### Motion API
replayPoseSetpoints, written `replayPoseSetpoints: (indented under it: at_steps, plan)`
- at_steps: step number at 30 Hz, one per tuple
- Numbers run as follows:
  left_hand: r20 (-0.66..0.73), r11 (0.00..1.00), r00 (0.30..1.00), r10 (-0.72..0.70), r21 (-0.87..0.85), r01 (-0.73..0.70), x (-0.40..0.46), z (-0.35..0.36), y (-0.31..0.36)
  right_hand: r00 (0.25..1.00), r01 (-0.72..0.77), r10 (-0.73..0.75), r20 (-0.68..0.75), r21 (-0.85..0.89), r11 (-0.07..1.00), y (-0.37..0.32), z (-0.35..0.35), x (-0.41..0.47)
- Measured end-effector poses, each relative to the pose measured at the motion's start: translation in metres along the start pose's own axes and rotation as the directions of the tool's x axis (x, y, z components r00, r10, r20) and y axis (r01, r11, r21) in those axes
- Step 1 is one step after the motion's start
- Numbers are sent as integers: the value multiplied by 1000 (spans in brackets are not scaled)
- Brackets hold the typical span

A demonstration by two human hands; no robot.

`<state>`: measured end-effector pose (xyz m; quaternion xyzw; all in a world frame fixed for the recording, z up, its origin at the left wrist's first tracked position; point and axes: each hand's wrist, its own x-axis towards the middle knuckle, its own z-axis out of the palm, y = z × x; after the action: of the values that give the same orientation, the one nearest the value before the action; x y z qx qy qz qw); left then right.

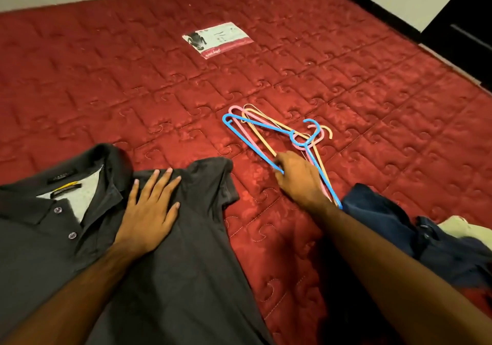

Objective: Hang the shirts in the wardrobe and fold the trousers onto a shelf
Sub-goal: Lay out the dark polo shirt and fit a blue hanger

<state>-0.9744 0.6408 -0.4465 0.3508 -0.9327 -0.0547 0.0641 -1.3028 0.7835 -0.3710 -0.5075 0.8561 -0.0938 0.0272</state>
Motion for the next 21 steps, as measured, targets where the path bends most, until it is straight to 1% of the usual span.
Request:
replayPoseSetpoints:
  at_steps: [2, 3, 4, 6, 7, 8, 9, 10, 11, 12, 13, 14, 15, 17, 19, 21]
  plan:
    - [28, 1000, 1000, -3, -3, 4, -1, 2, -1, 986, -168, 168, 9, 97, 981, 3, -9, 6]
    - [50, 1000, 999, -11, -5, 11, -1, 0, -1, 972, -237, 233, 43, 171, 956, 5, -16, 9]
    - [75, 1000, 997, -22, -18, 23, -1, -2, 0, 961, -277, 268, 71, 264, 924, 8, -24, 14]
    - [135, 992, 989, -64, -100, 78, 5, -14, 4, 958, -275, 278, 69, 486, 830, 7, -41, 22]
    - [177, 979, 980, -90, -167, 120, 10, -22, 7, 965, -239, 257, 55, 585, 775, 0, -52, 24]
    - [218, 951, 970, -111, -261, 167, 16, -34, 12, 977, -180, 214, 24, 635, 751, -10, -62, 23]
    - [267, 880, 956, -124, -415, 230, 22, -49, 19, 988, -104, 153, -21, 641, 760, -24, -71, 22]
    - [316, 716, 941, -119, -629, 302, 26, -69, 26, 994, -27, 85, -64, 617, 787, -43, -79, 19]
    - [341, 444, 935, -98, -826, 348, 27, -89, 33, 995, 50, 8, -95, 590, 806, -65, -85, 14]
    - [323, 152, 942, -87, -931, 333, 28, -107, 40, 992, 119, -71, -106, 571, 812, -87, -87, 10]
    - [288, -69, 950, -120, -957, 281, 27, -124, 42, 985, 175, -147, -96, 563, 808, -113, -88, 4]
    - [241, -209, 954, -179, -957, 203, 25, -139, 41, 973, 221, -216, -77, 560, 798, -138, -88, -2]
    - [195, -302, 946, -259, -947, 112, 19, -153, 34, 956, 266, -288, -52, 568, 779, -165, -84, -9]
    - [133, -406, 894, -427, -912, -58, 4, -172, 16, 901, 343, -434, 0, 615, 710, -211, -71, -22]
    - [111, -442, 822, -558, -878, -182, -23, -180, -9, 837, 346, -543, 67, 704, 620, -256, -53, -36]
    - [102, -454, 759, -643, -849, -271, -55, -183, -35, 764, 339, -632, 131, 752, 565, -291, -35, -48]
